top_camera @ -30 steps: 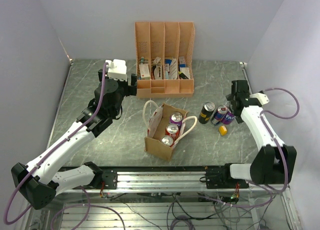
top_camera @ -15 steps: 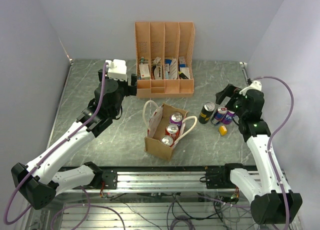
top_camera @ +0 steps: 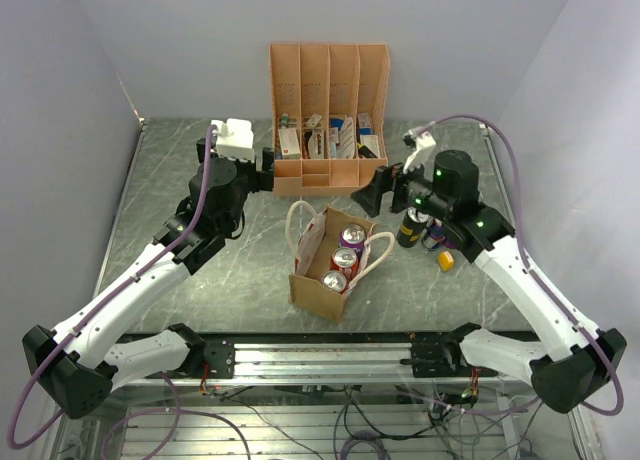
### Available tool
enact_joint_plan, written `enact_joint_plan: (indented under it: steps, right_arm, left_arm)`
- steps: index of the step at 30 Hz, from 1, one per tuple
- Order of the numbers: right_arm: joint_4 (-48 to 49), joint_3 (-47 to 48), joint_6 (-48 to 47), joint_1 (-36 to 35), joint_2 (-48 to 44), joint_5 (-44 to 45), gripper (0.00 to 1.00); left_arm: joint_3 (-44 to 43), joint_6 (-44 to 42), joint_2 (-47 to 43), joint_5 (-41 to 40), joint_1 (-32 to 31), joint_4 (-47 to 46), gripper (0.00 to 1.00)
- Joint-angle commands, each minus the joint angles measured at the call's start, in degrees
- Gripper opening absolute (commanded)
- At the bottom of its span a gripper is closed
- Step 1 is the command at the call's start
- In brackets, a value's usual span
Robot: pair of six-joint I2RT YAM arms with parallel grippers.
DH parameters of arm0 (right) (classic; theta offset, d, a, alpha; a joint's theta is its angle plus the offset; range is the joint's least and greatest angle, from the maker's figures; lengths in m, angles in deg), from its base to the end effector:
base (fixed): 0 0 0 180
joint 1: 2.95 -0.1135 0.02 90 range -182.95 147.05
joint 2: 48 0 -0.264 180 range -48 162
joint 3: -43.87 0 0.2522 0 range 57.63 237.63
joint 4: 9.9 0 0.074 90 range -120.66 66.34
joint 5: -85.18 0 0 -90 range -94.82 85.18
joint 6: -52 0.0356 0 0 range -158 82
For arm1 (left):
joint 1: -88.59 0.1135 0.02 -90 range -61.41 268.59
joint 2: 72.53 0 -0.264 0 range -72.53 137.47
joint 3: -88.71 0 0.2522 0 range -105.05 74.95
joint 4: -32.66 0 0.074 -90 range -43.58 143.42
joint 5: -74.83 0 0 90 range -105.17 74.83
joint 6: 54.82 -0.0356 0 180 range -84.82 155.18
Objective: Take the beverage out of the canvas bag
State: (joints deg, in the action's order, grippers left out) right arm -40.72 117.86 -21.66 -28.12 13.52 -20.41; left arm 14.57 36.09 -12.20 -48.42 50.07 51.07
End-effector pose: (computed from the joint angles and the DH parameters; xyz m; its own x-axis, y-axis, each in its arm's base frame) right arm 0.2160 0.1121 0.3659 -0.4536 0.0862 -0.8870 -0.5345 0.7701 0.3482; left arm 0.1981 -0.1327 0.3948 -0.0642 0.0341 -0.9974 0.0922 0.9953 0.0281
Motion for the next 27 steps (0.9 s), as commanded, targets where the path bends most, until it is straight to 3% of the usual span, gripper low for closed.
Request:
enact_joint_plan:
  steps: [1,8,15,22,27]
  right_arm:
    - [-6.3,5.0,-1.4,-6.5,4.5,4.0,1.00]
    - [-16.4,10.3,5.1,-12.8,13.1,9.5,1.00]
    - [-19.8,12.6,11.2,-19.6,18.6,11.9,1.00]
    - [-26.3,14.5,17.3,-20.6,22.2,18.7,1.00]
    - [-29.0,12.8,26.6,-20.7,21.9,28.4,1.00]
  left_arm:
    - [-2.0,0.4,0.2,0.2,-0.5,-0.6,0.95]
    - [-1.9,0.2,0.2,-0.1,-0.5,-0.6,0.95]
    - [-1.9,0.2,0.5,-0.1,-0.5,-0.6,0.95]
    - [-1.9,0.1,0.5,-0.2,-0.5,-0.6,0.96]
    - [-2.0,0.1,0.5,-0.2,-0.4,-0.6,0.95]
